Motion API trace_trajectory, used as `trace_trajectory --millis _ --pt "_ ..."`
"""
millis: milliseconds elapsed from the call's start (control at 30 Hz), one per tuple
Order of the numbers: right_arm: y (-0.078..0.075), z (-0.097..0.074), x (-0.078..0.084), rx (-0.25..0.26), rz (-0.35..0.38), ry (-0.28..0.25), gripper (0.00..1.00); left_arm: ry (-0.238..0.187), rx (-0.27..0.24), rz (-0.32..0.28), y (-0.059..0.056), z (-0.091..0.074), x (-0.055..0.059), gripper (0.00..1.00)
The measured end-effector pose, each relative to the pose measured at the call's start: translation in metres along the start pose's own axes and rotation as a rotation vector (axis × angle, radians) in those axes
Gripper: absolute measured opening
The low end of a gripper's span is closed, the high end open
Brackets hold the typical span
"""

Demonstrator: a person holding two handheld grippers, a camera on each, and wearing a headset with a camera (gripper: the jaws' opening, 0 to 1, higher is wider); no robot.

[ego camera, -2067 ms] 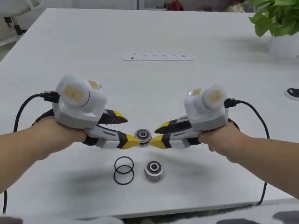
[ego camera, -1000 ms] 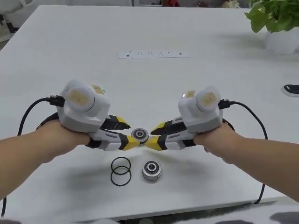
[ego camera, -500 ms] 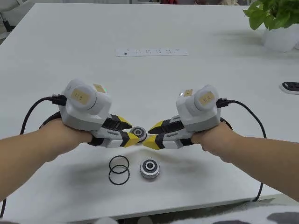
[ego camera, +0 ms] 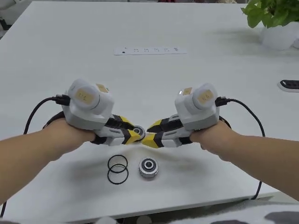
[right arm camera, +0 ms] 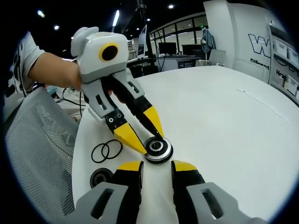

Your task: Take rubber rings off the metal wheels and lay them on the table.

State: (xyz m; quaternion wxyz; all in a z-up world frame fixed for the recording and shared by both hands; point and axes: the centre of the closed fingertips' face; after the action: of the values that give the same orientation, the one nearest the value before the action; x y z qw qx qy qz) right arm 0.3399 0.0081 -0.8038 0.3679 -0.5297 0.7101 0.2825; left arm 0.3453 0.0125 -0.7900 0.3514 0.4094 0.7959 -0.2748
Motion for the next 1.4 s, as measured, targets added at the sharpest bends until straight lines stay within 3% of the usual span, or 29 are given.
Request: trace_trajectory --millis 333,833,1400 --pt "0.001 0.005 -0.003 -0.001 0.001 -0.003 0.22 -0.007 -0.024 0.026 0.002 0.001 0.001 0.14" --pt "-0.002 0.011 -0.006 0.014 0.017 -0.019 0.23 -0.018 -0.038 0.019 0.003 0.001 0.001 0.14" --pt "-0.002 0.004 0.002 0.01 0.033 0.006 0.1 -0.019 -0.047 0.016 0.004 0.002 0.0 0.14"
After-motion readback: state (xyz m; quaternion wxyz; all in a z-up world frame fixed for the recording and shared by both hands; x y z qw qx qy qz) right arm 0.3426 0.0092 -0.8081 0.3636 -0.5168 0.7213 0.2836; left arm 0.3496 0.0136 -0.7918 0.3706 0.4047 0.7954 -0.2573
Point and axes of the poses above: the centre of the closed fingertips' face, and the gripper's own axes: z roughly forward along the fingers, y roughly to its left, x roughly out of its underside, and after that the axes turned 8 degrees about -z, right-handed
